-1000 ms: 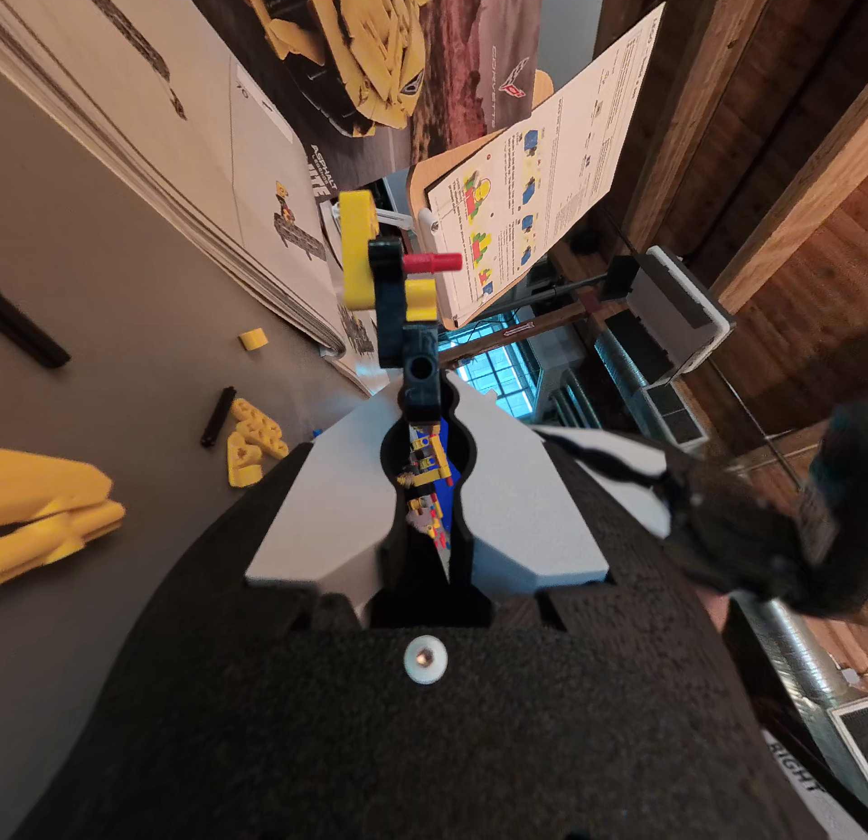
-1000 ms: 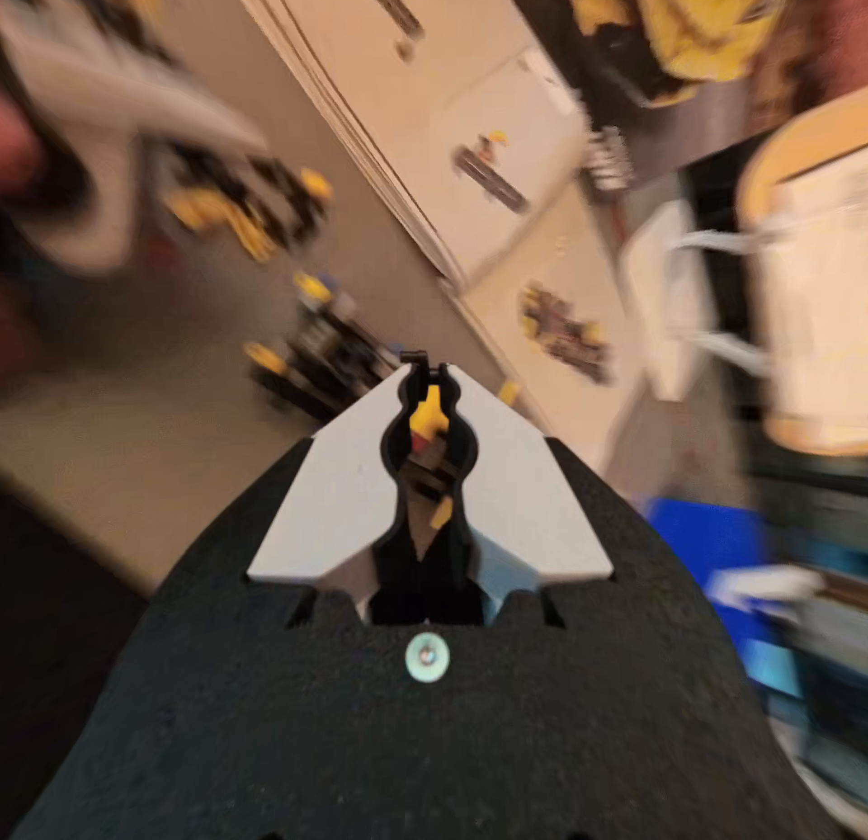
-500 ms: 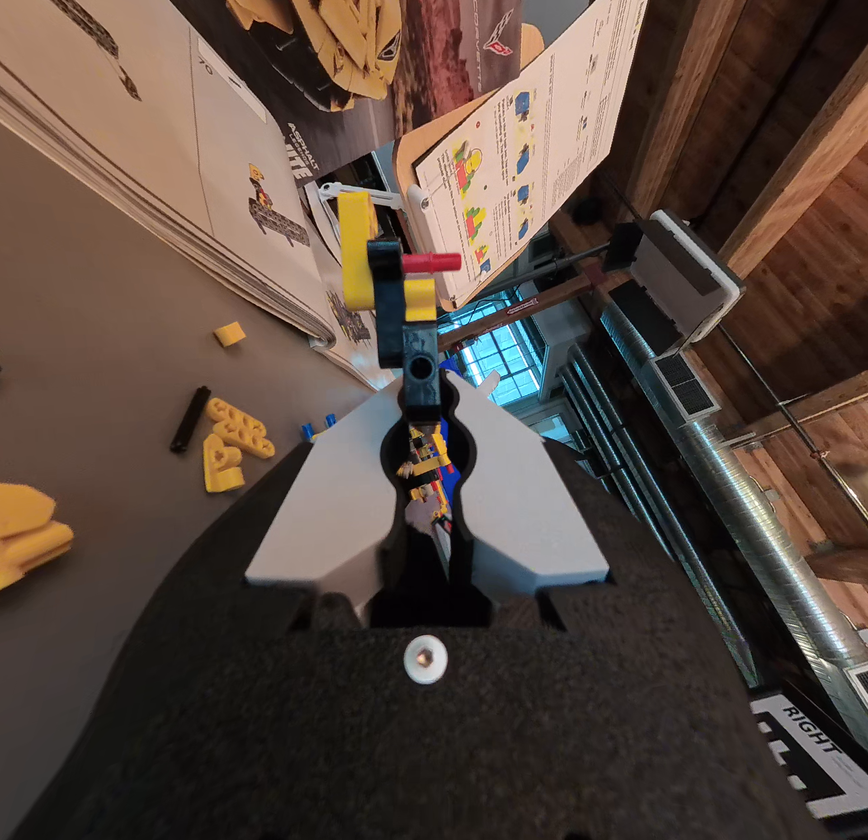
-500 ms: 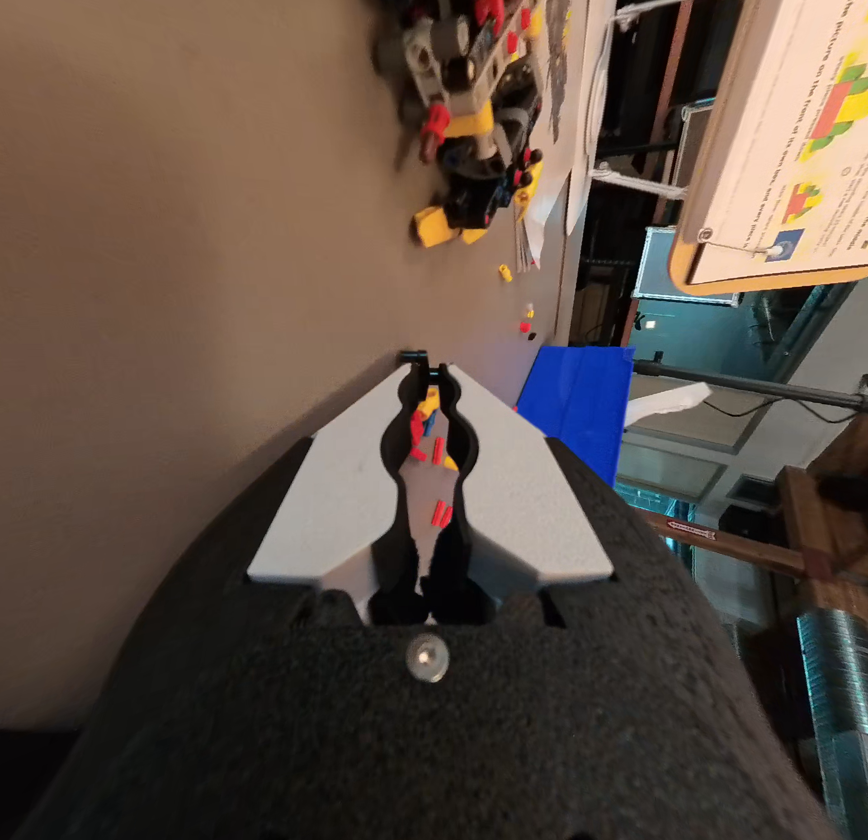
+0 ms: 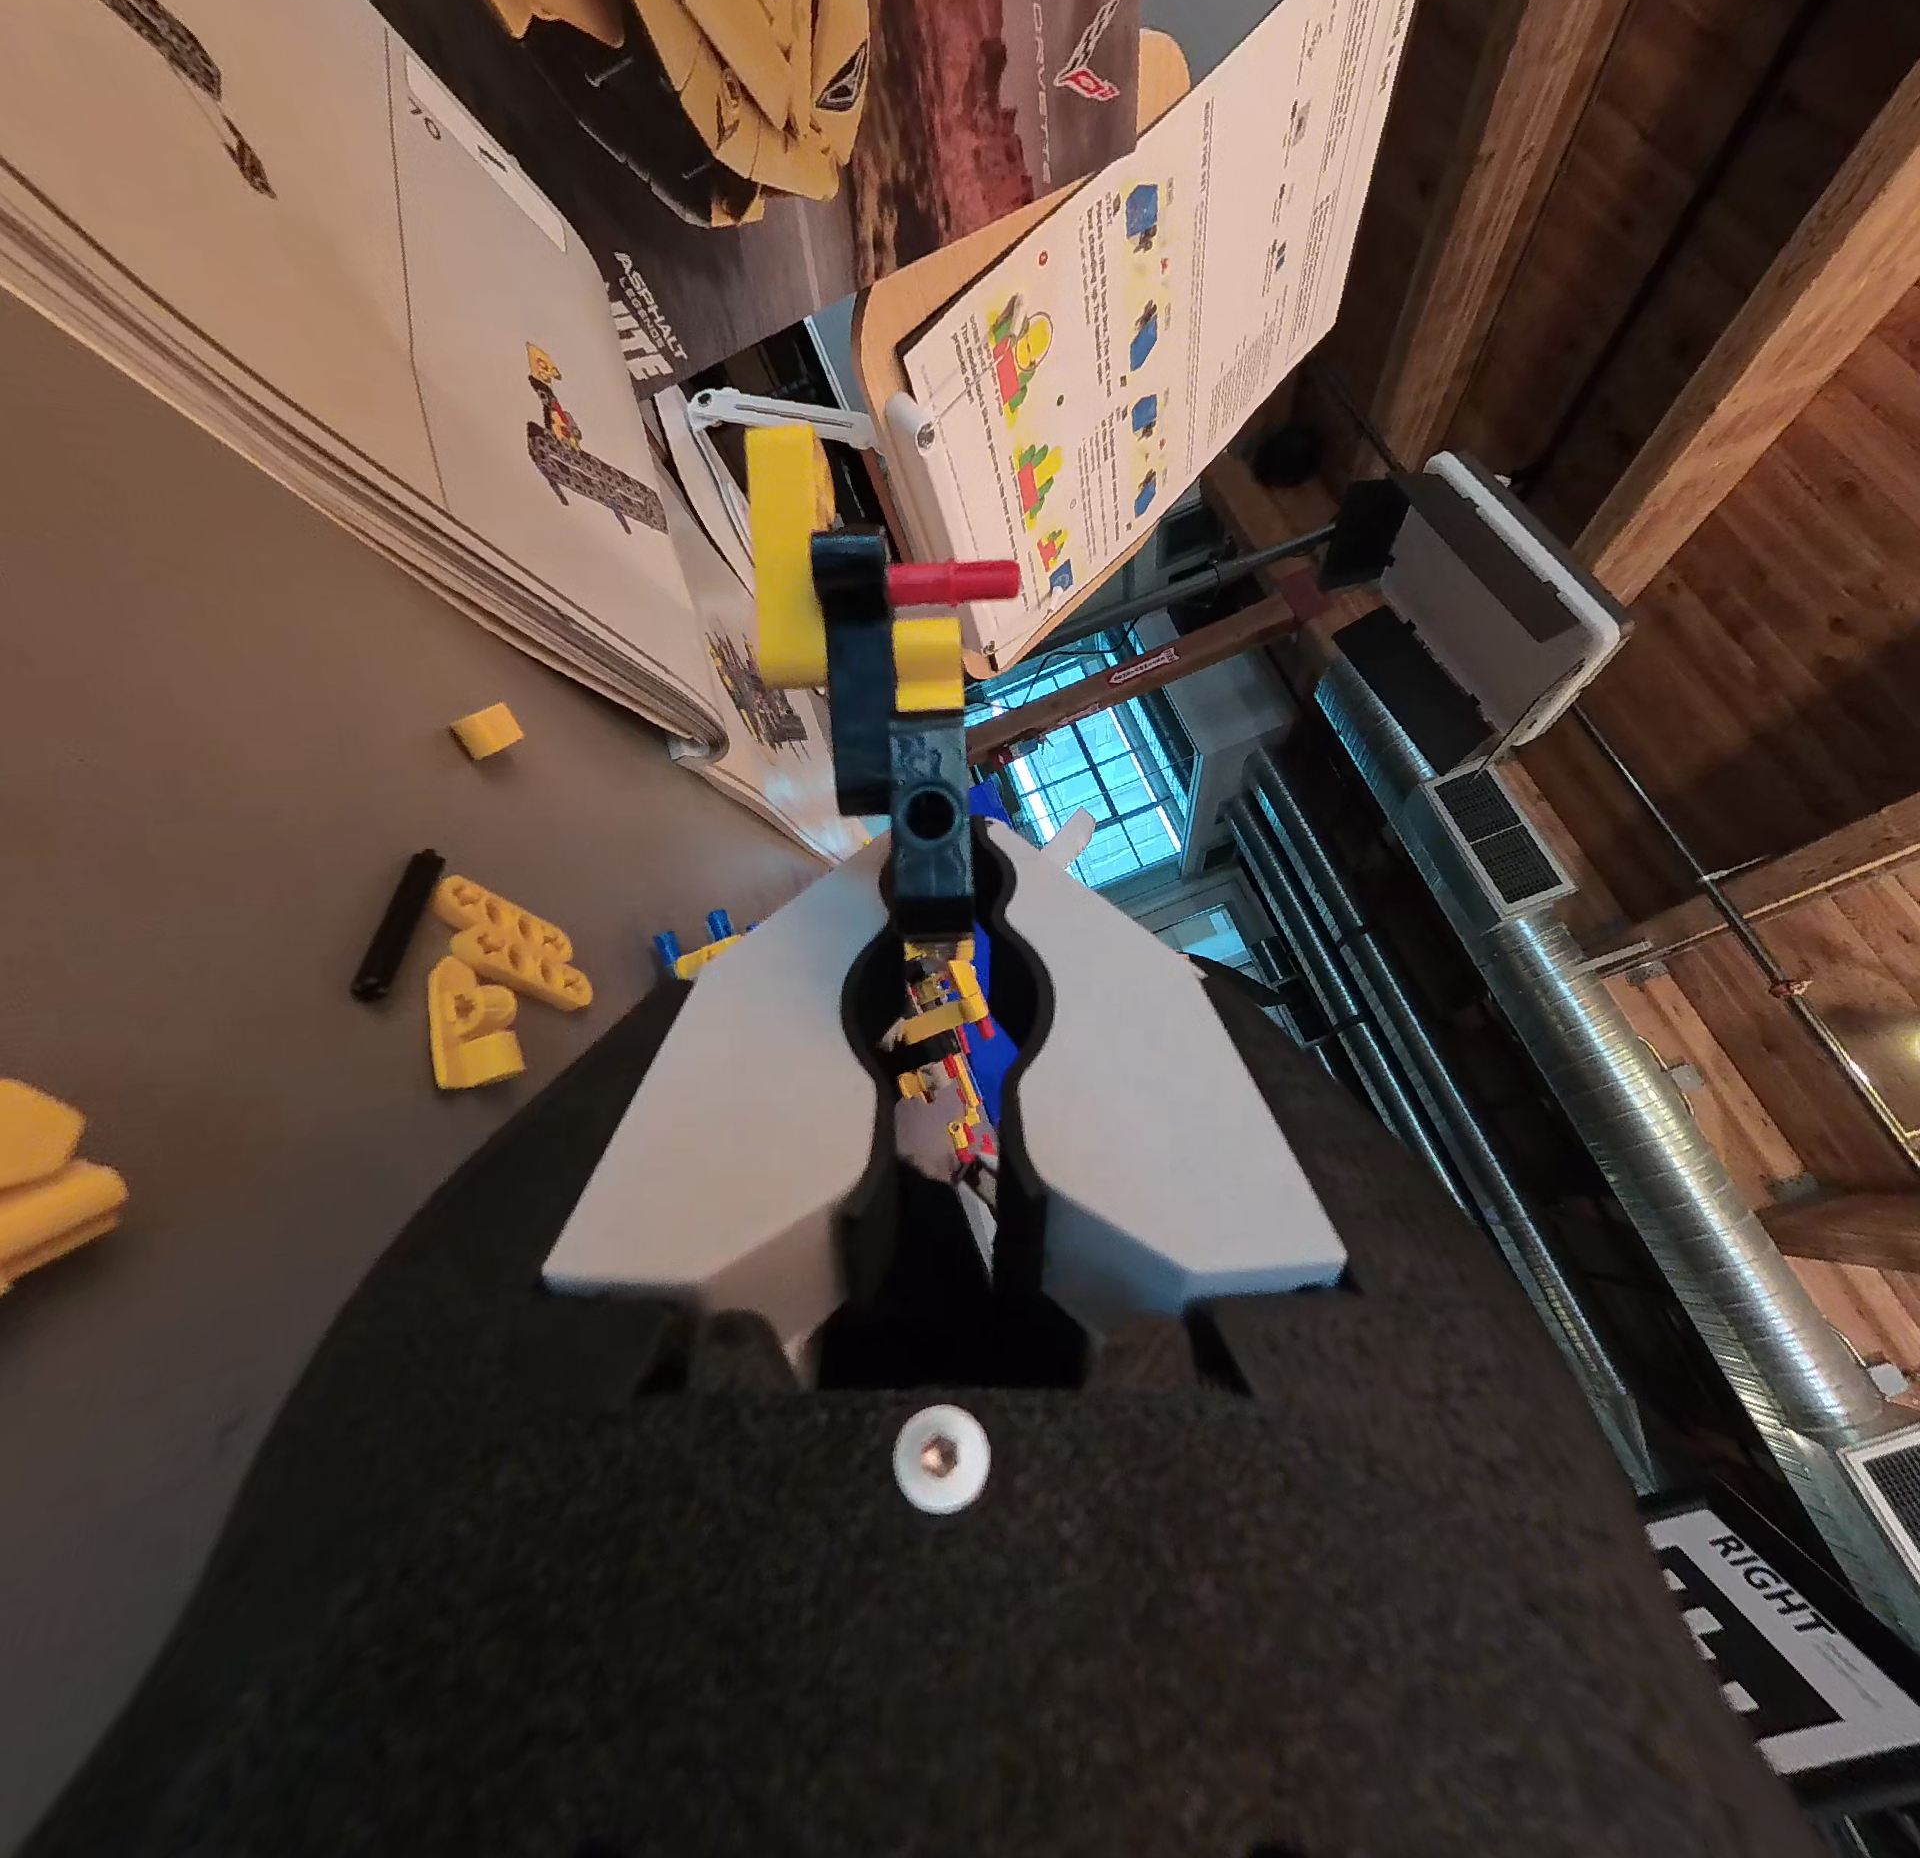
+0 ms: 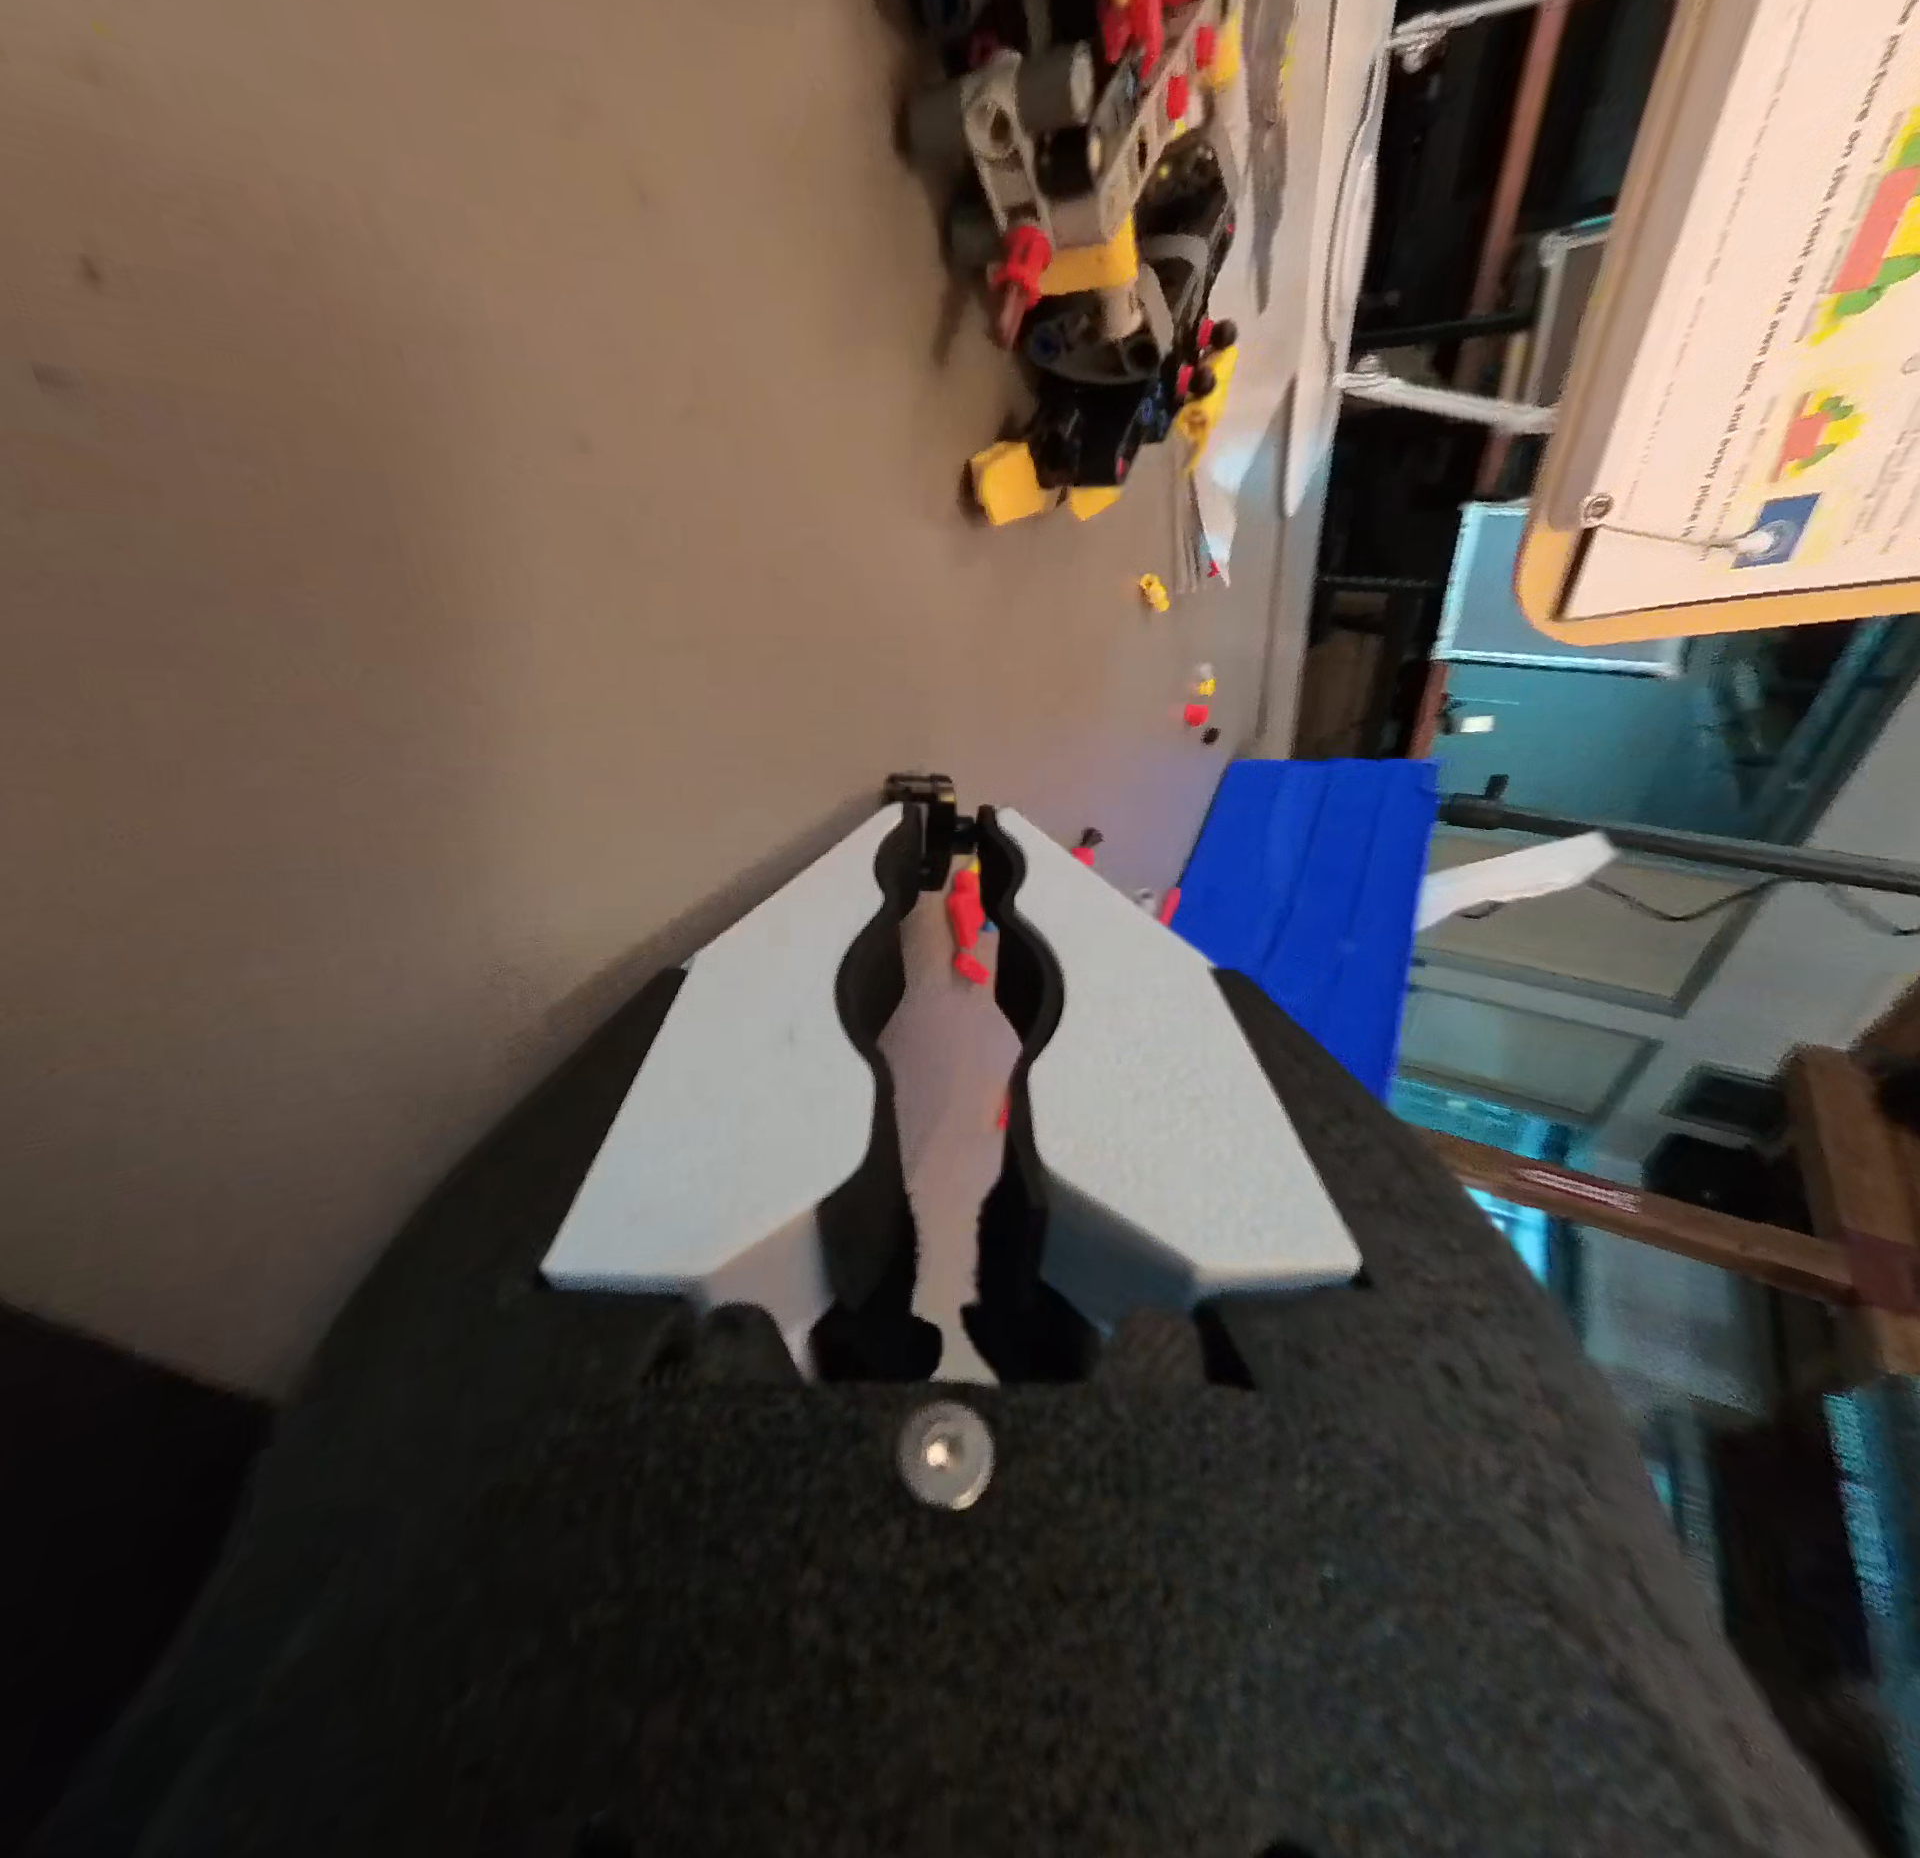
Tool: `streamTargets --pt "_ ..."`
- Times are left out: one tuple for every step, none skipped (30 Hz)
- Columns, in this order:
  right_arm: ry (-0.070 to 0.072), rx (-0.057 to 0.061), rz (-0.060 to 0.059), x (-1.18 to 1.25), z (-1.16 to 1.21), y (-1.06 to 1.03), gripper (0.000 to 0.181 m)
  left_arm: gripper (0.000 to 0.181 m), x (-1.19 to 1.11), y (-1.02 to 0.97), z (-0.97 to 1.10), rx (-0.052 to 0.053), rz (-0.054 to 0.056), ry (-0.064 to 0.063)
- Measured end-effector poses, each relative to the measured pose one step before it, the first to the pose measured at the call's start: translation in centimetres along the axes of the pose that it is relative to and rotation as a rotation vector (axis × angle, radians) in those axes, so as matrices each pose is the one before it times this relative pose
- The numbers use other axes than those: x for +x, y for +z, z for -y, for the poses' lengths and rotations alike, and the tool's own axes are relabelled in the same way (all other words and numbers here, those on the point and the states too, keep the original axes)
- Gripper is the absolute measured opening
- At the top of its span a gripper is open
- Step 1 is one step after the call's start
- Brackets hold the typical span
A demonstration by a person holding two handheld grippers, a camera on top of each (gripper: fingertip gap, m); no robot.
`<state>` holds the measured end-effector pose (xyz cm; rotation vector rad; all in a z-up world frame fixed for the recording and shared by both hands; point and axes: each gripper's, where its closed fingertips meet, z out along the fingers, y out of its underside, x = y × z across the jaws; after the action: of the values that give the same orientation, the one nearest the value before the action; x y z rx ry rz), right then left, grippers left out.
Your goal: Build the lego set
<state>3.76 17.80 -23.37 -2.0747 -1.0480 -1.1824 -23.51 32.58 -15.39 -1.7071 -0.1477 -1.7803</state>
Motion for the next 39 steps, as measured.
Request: streamTargets --pt "0.0529 0.0140 0.0382 -0.109 0.222 -0.350 0.012 0.008 0.035 -0.008 -0.017 -0.0009 -0.0027 -0.0009" --pt "0.0624 0.0181 0.0525 -0.121 0.273 -0.379 0.016 0.008 0.028 -0.003 -0.032 -0.0020 -0.0026 -0.0019" --pt "0.0715 0.0184 0.0495 0.088 0.293 -0.398 0.019 0.008 0.019 0.002 0.000 -0.0001 -0.0020 -0.0019" --pt "0.0781 0.0271 0.0612 0.042 0.400 -0.459 0.019 0.008 0.025 -0.009 0.002 0.0003 -0.0024 -0.0014" --pt "0.0747 0.0406 0.1114 -0.636 0.627 -0.623 0.018 0.008 0.032 -0.008 0.002 -0.0003 -0.0031 -0.0016" --pt "0.0859 0.0473 0.1066 -0.478 0.718 -0.671 0.017 0.008 0.033 0.015 -0.019 -0.0010 -0.0037 -0.0023" --pt "0.0942 0.0449 0.0775 -0.026 0.724 -0.610 0.010 0.008 0.028 -0.001 -0.026 -0.0015 -0.0027 -0.0016" --pt "0.0876 0.0347 0.0864 -0.144 0.568 -0.491 0.009 0.008 0.029 0.007 -0.009 -0.0007 -0.0012 0.0009" --pt "0.0875 0.0233 0.0670 0.171 0.412 -0.353 0.009 0.008 0.024 0.011 -0.020 -0.0004 -0.0015 0.0016" --pt "0.0801 0.0197 0.0793 -0.045 0.362 -0.302 0.008 0.008 0.022 0.007 -0.009 -0.0005 -0.0012 0.0007" --pt "0.0810 0.0056 0.0769 -0.043 0.122 -0.126 0.007 0.008 0.015 0.005 -0.012 -0.0005 -0.0011 0.0002" --pt "0.0838 -0.0250 0.0442 0.487 -0.291 0.231 0.006 0.008 0.016 0.014 -0.019 -0.0012 -0.0012 -0.0003" --pt "0.0771 -0.0512 0.0226 0.785 -0.668 0.463 0.002 0.008 0.013 0.013 -0.020 -0.0010 -0.0015 -0.0007" --pt "0.0715 -0.0538 0.0368 0.422 -0.695 0.565 0.000 0.008 0.008 0.013 -0.021 -0.0013 -0.0007 -0.0001" --pt "0.0504 -0.0371 0.0404 0.085 -0.518 0.552 0.000 0.008 0.001 0.005 -0.013 -0.0006 -0.0003 0.0004" --pt "0.0267 -0.0198 -0.0131 0.534 -0.389 0.473 0.000 0.008 0.021 0.001 0.002 -0.0001 -0.0009 0.0001" --pt "-0.0086 -0.0211 -0.0035 0.094 -0.474 0.386 0.000 0.008 0.021 0.000 -0.002 -0.0005 -0.0021 -0.0006" --pt "-0.0279 -0.0068 -0.0104 -0.078 -0.343 0.254 0.000 0.008 0.090 0.017 -0.055 -0.0027 -0.0057 -0.0001" --pt "-0.0360 0.0081 -0.0105 -0.204 -0.178 0.086 0.000 0.008 0.195 0.072 -0.189 -0.0100 -0.0121 -0.0002" --pt "-0.0333 0.0198 -0.0144 -0.173 0.018 -0.068 0.000 0.008 0.291 0.144 -0.377 -0.0213 -0.0167 -0.0030" --pt "-0.0254 0.0276 -0.0117 -0.167 0.207 -0.195 0.000 0.008 0.290 0.157 -0.415 -0.0238 -0.0148 -0.0014" --pt "-0.0140 0.0335 0.0036 -0.365 0.467 -0.297 0.000 0.008 0.353 0.093 -0.323 -0.0175 -0.0155 0.0045" --pt "-0.0080 0.0351 0.0278 -0.840 0.791 -0.308 0.000 0.008 0.480 0.079 -0.293 -0.0146 -0.0197 0.0089" --pt "-0.0118 0.0493 0.0422 -1.421 1.437 -0.261 0.000 0.008 0.603 0.090 -0.347 -0.0174 -0.0247 0.0089" --pt "-0.0248 0.0694 0.0596 -2.150 2.071 -0.094 0.000 0.008 0.545 0.120 -0.410 -0.0218 -0.0211 0.0095" --pt "-0.0339 0.0756 0.0519 -2.330 2.326 0.276 0.000 0.008 0.485 0.152 -0.379 -0.0200 -0.0165 0.0084" --pt "-0.0339 0.0725 0.0282 -2.005 2.251 0.673 0.004 0.008 0.582 0.155 -0.319 -0.0155 -0.0244 -0.0026" --pt "-0.0188 0.0663 0.0126 -1.648 1.972 0.969 0.014 0.008 0.613 0.171 -0.380 -0.0156 -0.0274 -0.0207" --pt "-0.0158 0.0538 0.0250 -1.632 1.491 1.074 0.028 0.008 0.449 0.213 -0.510 -0.0154 -0.0160 -0.0334" --pt "-0.0178 0.0355 0.0133 -1.170 0.956 1.079 0.040 0.008 0.374 0.256 -0.652 -0.0164 -0.0083 -0.0281" --pt "-0.0215 0.0087 0.0091 -0.830 0.443 0.953 0.045 0.008 0.372 0.279 -0.744 -0.0193 -0.0042 -0.0145" --pt "-0.0325 -0.0064 0.0056 -0.622 0.125 0.775 0.045 0.008 0.279 0.274 -0.751 -0.0175 0.0068 0.0009" --pt "-0.0493 -0.0247 0.0154 -0.749 -0.223 0.638 0.045 0.008 0.110 0.204 -0.667 -0.0105 0.0212 0.0035" --pt "-0.0655 -0.0388 -0.0104 -0.368 -0.499 0.484 0.047 0.008 0.047 0.081 -0.484 0.0029 0.0255 -0.0038" --pt "-0.0791 -0.0408 -0.0453 0.111 -0.585 0.256 0.045 0.008 0.126 0.008 -0.468 0.0053 0.0198 -0.0078" --pt "-0.0854 -0.0456 -0.0288 -0.214 -0.634 0.111 0.045 0.008 0.138 0.069 -0.720 -0.0130 0.0218 -0.0007" --pt "-0.0820 -0.0460 -0.0316 -0.096 -0.619 -0.012 0.042 0.008 0.198 0.071 -0.751 -0.0151 0.0203 0.0092" --pt "-0.0712 -0.0433 -0.0301 -0.052 -0.616 -0.059 0.038 0.008 0.201 0.063 -0.693 -0.0124 0.0217 0.0165" --pt "-0.0659 -0.0382 -0.0314 0.042 -0.584 -0.159 0.029 0.008 0.053 0.024 -0.621 -0.0127 0.0314 0.0262"
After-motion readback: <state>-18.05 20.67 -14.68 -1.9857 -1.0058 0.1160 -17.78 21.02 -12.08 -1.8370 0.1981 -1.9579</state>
